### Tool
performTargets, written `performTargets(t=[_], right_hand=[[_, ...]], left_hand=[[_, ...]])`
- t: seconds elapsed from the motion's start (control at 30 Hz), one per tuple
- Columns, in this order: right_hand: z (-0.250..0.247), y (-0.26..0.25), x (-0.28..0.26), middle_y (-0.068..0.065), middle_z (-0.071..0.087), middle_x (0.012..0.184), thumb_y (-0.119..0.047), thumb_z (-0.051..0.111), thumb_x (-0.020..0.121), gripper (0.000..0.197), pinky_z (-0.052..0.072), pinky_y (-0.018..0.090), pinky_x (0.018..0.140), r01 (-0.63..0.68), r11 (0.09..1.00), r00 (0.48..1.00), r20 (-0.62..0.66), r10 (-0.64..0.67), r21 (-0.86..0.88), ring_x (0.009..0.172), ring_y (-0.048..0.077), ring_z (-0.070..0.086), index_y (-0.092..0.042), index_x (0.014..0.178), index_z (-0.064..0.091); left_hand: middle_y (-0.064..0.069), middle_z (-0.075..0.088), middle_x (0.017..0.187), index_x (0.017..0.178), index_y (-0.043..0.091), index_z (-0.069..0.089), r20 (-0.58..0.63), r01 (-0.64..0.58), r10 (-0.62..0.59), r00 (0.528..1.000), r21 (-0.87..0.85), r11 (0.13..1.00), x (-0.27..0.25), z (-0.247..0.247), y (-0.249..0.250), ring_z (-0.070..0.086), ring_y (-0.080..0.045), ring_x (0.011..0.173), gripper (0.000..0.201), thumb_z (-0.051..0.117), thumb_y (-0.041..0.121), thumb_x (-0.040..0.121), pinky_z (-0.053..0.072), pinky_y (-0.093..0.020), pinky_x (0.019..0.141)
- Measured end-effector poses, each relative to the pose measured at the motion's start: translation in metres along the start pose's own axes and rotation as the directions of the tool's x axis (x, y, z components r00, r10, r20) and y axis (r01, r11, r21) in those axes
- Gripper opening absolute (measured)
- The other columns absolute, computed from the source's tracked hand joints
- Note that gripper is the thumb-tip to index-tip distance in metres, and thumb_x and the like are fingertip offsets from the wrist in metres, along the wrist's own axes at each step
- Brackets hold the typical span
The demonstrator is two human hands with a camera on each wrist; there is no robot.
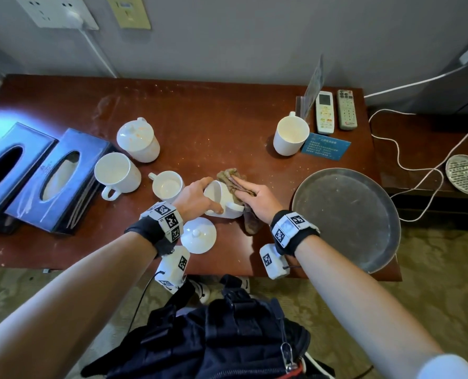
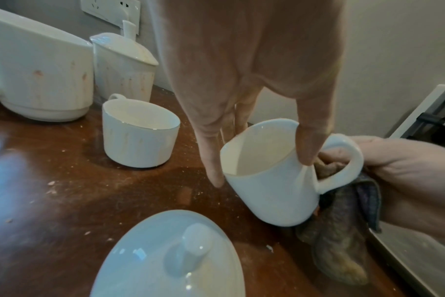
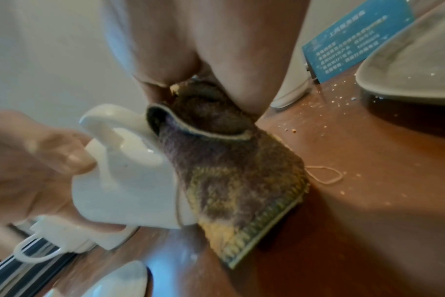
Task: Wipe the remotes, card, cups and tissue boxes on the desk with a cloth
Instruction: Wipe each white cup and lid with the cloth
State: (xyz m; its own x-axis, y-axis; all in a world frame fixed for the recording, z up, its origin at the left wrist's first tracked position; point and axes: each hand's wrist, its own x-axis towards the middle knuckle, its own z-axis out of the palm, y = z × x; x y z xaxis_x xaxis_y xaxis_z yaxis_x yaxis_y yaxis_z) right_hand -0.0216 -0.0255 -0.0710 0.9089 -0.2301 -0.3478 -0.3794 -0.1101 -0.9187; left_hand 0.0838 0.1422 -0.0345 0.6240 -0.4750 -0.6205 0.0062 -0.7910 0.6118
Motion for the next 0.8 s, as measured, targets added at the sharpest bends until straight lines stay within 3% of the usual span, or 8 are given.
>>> performTargets(t=[0.13,0.23,0.3,0.4,0.5,0.6,0.8], right_hand=[[-0.008,-0.004,0.007,-0.003,0.055,0.141,-0.022,0.059,0.097,0.038,0.036,0.037,0.114,-0.096,0.989,0.994,-0.063,0.089,-0.113,0.132,0.015,0.049,-0.026,0.134,0.059],[-0.010,-0.008,-0.004,-0.004,0.057,0.139,-0.018,0.059,0.097,0.036,0.038,0.032,0.112,-0.029,1.000,0.995,-0.100,0.028,-0.011,0.129,0.011,0.050,-0.023,0.132,0.061],[-0.003,-0.012,-0.015,-0.007,0.058,0.137,-0.017,0.060,0.096,0.036,0.038,0.026,0.110,0.021,0.999,0.997,-0.076,-0.018,0.041,0.128,0.007,0.050,-0.028,0.130,0.062],[0.009,0.002,-0.030,-0.012,0.057,0.137,-0.017,0.062,0.095,0.037,0.035,0.030,0.113,0.031,0.997,0.998,-0.061,-0.027,0.065,0.133,0.005,0.046,-0.043,0.121,0.064],[0.005,0.013,-0.038,-0.012,0.055,0.137,-0.012,0.061,0.095,0.038,0.033,0.032,0.116,-0.006,0.997,0.993,-0.118,0.014,0.074,0.134,0.006,0.044,-0.030,0.129,0.063],[-0.009,0.013,-0.042,-0.005,0.057,0.137,-0.010,0.061,0.095,0.037,0.033,0.031,0.116,-0.037,0.999,0.984,-0.173,0.042,0.029,0.132,0.008,0.047,-0.020,0.130,0.062],[-0.035,-0.004,-0.049,-0.006,0.058,0.137,-0.012,0.060,0.095,0.043,0.037,0.028,0.111,-0.026,0.998,0.917,-0.395,0.046,0.057,0.127,0.009,0.051,-0.023,0.136,0.057]], left_hand=[[-0.006,0.057,0.126,0.142,0.024,0.040,0.002,-0.022,0.022,1.000,0.021,1.000,-0.002,0.001,-0.005,0.055,-0.025,0.115,0.091,0.087,0.018,0.065,0.051,-0.046,0.098],[-0.005,0.054,0.125,0.141,0.023,0.040,-0.015,-0.032,0.032,0.999,0.012,0.999,-0.001,0.002,-0.007,0.053,-0.024,0.116,0.087,0.087,0.017,0.068,0.051,-0.046,0.098],[-0.006,0.054,0.127,0.141,0.022,0.040,-0.018,-0.020,0.020,1.000,-0.017,1.000,-0.001,0.003,-0.008,0.053,-0.025,0.117,0.088,0.087,0.016,0.067,0.051,-0.047,0.098],[-0.007,0.052,0.133,0.141,0.019,0.040,-0.039,0.004,-0.008,0.999,-0.099,0.995,-0.002,0.007,-0.012,0.051,-0.027,0.119,0.087,0.084,0.007,0.067,0.049,-0.047,0.100],[-0.009,0.050,0.137,0.143,0.016,0.039,-0.064,0.039,-0.051,0.997,-0.173,0.984,-0.003,0.009,-0.015,0.050,-0.030,0.120,0.086,0.079,0.003,0.068,0.050,-0.048,0.098],[-0.008,0.050,0.134,0.145,0.015,0.038,-0.083,0.057,-0.077,0.994,-0.217,0.974,-0.003,0.010,-0.011,0.052,-0.029,0.118,0.082,0.080,0.010,0.074,0.053,-0.040,0.090],[-0.007,0.045,0.141,0.147,0.021,0.040,-0.187,-0.063,0.062,0.980,0.001,0.998,-0.005,0.014,0.019,0.049,-0.026,0.122,0.086,0.081,0.040,0.073,0.045,-0.041,0.100]])
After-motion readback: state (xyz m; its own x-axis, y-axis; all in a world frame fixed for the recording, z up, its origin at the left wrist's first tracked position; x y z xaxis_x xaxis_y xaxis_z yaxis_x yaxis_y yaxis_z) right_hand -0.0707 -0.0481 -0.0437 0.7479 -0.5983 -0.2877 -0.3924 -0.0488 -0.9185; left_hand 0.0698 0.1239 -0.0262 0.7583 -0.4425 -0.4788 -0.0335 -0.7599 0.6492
